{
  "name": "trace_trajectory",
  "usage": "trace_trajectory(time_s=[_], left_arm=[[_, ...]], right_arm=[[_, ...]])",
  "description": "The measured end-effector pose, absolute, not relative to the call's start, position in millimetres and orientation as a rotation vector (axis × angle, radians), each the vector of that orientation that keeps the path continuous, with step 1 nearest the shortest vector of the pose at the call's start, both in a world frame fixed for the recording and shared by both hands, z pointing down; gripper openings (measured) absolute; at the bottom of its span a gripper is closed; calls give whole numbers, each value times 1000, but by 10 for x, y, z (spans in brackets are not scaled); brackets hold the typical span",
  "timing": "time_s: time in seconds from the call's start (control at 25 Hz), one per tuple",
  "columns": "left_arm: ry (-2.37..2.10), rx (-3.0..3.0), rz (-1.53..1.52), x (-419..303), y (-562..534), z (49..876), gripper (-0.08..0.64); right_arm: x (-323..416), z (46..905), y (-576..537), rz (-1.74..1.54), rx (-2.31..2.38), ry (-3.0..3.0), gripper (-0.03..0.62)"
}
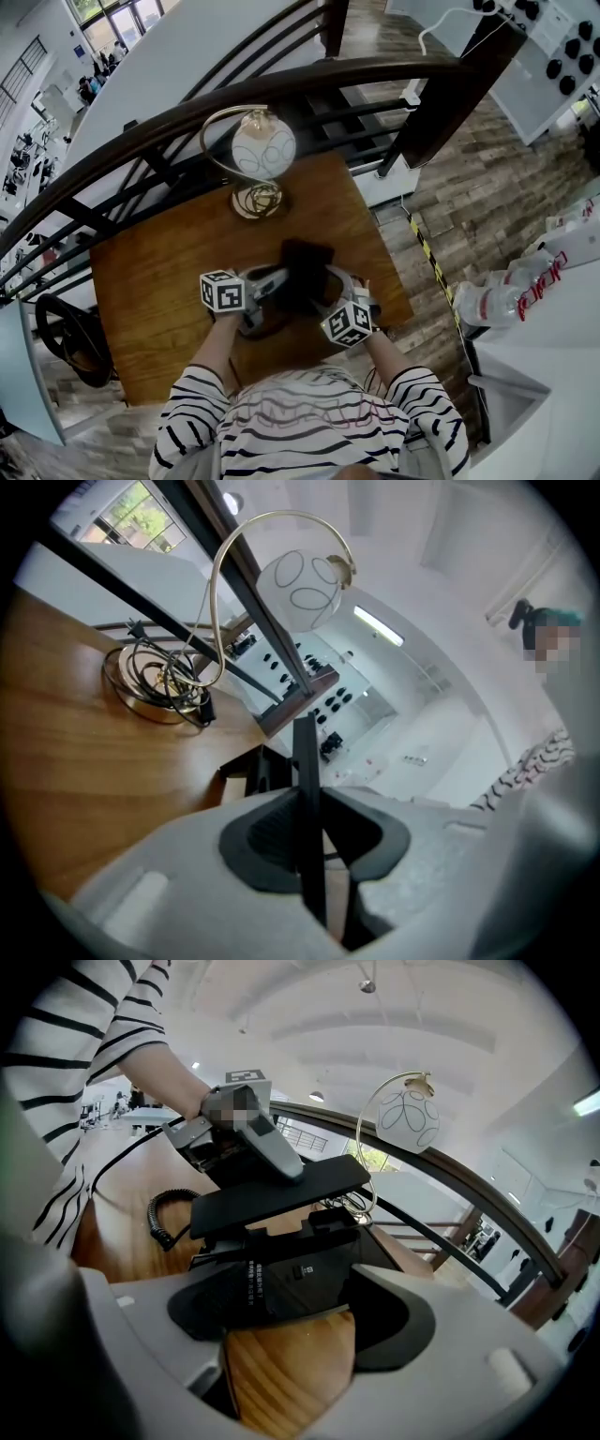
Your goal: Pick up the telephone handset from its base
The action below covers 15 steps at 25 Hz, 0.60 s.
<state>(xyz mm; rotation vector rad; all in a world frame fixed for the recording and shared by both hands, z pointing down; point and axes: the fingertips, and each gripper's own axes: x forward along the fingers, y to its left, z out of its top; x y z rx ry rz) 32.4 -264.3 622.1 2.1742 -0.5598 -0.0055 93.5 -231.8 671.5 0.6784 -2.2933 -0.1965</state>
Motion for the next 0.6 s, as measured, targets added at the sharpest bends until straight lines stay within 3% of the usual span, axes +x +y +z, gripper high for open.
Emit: trace_trajectory(time_s=[0.16, 0.24, 0.6], left_arm=[[-590, 2209, -30, 241, -2596, 6060, 71], [-606, 2229, -42, 185, -2558, 5979, 71], [-638, 2282, -94, -94, -2239, 5620, 71]], right_arm=[[949, 6694, -2326, -159, 712, -2260, 330], [976, 6633, -2345, -114, 789, -2262, 251], [986, 6096, -2154, 31, 1092, -2357, 130]])
